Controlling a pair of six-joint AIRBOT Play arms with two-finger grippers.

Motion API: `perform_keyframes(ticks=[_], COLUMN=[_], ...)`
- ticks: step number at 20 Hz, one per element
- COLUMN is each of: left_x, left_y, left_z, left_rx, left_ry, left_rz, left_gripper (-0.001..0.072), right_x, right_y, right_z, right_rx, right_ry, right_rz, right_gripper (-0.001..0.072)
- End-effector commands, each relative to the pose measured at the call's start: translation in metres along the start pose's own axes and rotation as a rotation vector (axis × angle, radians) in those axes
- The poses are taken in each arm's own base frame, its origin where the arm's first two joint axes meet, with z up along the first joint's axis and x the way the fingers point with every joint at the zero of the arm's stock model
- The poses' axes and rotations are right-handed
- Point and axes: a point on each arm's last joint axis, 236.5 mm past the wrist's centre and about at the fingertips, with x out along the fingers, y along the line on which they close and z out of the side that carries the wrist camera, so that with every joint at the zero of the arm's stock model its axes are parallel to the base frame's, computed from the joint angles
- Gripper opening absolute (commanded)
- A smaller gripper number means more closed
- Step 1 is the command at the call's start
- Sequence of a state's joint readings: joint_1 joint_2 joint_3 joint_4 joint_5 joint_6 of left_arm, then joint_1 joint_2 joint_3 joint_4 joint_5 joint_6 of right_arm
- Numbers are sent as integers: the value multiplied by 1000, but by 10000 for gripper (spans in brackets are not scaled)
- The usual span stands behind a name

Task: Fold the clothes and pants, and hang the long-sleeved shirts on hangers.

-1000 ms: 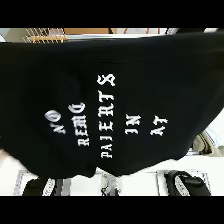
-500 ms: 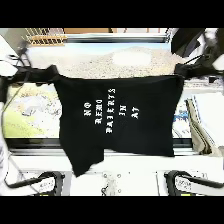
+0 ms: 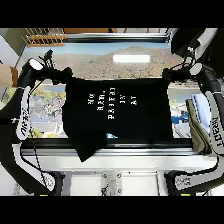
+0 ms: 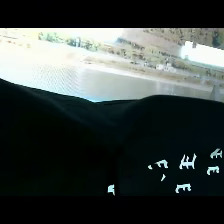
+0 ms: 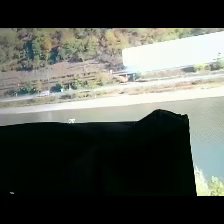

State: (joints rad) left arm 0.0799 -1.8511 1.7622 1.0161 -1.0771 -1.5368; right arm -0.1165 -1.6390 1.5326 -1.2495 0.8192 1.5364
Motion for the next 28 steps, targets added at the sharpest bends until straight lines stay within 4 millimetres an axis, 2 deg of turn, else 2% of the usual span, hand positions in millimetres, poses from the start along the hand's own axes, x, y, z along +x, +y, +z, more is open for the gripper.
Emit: perform_keyframes(ticks=[1, 5, 11, 14, 15, 16, 17, 18, 20, 22, 23, 25, 28], left_x=[-8, -13, 8, 15, 15, 13, 8, -1, -31, -60, -69, -77, -76], left_y=[11, 31, 57, 65, 66, 64, 63, 60, 52, 46, 45, 43, 41], left_z=[-5, -38, -105, -126, -129, -129, -123, -117, -102, -109, -119, -152, -205], left_rx=[-24, -61, -109, -135, -144, -146, -144, -136, -115, -107, -110, -120, -127], left_ry=[30, 50, 179, 225, 232, 234, 218, 192, 125, 97, 92, 115, 181], left_rz=[10, 39, 72, 80, 81, 80, 78, 75, 71, 70, 71, 74, 75], left_gripper=[7, 7, 7, 7, 9, 159, 426, 494, 494, 494, 494, 494, 494], right_x=[-6, -9, 4, 7, 6, 3, -3, -13, -47, -90, -110, -134, -149], right_y=[-16, -25, -41, -38, -35, -31, -27, -25, -33, -48, -58, -78, -108], right_z=[-9, -53, -144, -169, -171, -170, -165, -157, -136, -136, -148, -188, -269], right_rx=[-2, -12, 17, 30, 42, 52, 47, 36, -17, -42, -28, 46, 337], right_ry=[35, 122, 308, 367, 375, 374, 361, 337, 275, 274, 301, 375, 468], right_rz=[-65, -103, -128, -120, -109, -94, -86, -87, -128, -178, -196, -227, -296], right_gripper=[11, 11, 12, 15, 40, 241, 534, 603, 593, 593, 594, 594, 595])
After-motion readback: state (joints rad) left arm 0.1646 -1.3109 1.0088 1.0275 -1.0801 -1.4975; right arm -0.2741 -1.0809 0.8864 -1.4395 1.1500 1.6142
